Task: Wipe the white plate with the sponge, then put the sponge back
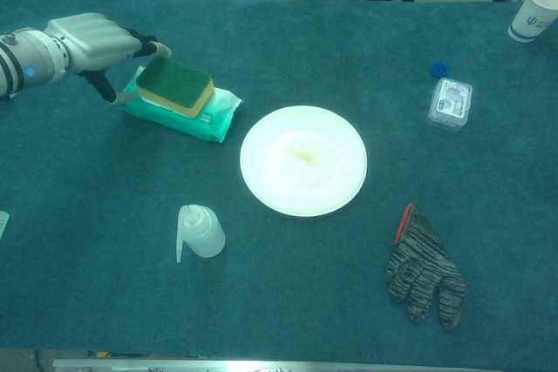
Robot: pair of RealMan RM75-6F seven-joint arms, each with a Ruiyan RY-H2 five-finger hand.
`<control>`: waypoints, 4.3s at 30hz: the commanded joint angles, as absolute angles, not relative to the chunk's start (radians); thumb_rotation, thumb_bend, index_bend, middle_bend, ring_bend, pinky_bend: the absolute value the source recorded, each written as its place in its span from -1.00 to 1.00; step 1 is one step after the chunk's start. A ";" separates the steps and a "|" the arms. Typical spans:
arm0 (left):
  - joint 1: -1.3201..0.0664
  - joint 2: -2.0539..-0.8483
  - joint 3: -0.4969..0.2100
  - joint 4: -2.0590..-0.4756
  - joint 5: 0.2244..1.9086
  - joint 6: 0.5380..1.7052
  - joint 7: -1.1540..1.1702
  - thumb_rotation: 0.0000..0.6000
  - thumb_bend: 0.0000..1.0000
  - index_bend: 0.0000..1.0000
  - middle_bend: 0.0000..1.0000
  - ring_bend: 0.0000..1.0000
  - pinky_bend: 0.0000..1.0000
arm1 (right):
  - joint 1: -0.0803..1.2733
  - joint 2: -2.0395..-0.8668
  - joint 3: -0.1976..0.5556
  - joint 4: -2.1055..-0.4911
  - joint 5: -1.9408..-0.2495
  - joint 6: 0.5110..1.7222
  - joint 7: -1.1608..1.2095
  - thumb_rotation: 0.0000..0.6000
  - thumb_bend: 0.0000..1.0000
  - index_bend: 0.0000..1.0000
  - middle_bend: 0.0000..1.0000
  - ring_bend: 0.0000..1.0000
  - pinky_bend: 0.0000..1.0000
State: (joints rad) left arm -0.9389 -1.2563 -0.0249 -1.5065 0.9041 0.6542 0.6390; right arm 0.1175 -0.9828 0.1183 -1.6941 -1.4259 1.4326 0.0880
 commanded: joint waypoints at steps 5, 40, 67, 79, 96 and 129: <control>-0.964 -1.267 -0.009 -1.504 0.886 0.666 0.641 0.58 -0.28 -0.82 -0.86 -0.77 -0.66 | 0.114 -0.981 0.118 -1.693 -1.423 1.435 0.091 0.88 -0.59 -0.21 -0.26 -0.38 -0.12; -0.987 -1.120 0.084 -1.818 0.691 0.899 0.782 0.10 -0.28 -0.25 -0.34 -0.44 -0.29 | 0.133 -1.011 0.121 -1.648 -1.423 1.401 0.133 0.88 -0.59 -0.21 -0.26 -0.38 -0.12; -1.063 -1.244 0.141 -2.011 0.736 1.113 1.198 0.12 -0.28 -0.27 -0.31 -0.44 -0.29 | 0.135 -1.023 0.111 -1.632 -1.445 1.405 0.168 0.88 -0.59 -0.21 -0.26 -0.38 -0.12; -1.127 -1.376 0.124 -2.035 0.608 1.196 1.378 0.12 -0.28 -0.27 -0.27 -0.44 -0.29 | 0.134 -1.029 0.102 -1.611 -1.455 1.400 0.201 0.88 -0.59 -0.21 -0.26 -0.38 -0.12; -1.248 -1.531 0.059 -1.905 0.480 1.175 1.468 0.12 -0.29 -0.27 -0.27 -0.44 -0.29 | 0.127 -1.028 0.102 -1.578 -1.442 1.399 0.238 0.88 -0.59 -0.21 -0.26 -0.38 -0.12; -1.358 -1.713 0.066 -1.749 0.356 1.201 1.630 0.11 -0.28 -0.27 -0.26 -0.44 -0.27 | 0.109 -1.029 0.110 -1.527 -1.416 1.400 0.288 0.87 -0.59 -0.21 -0.26 -0.38 -0.12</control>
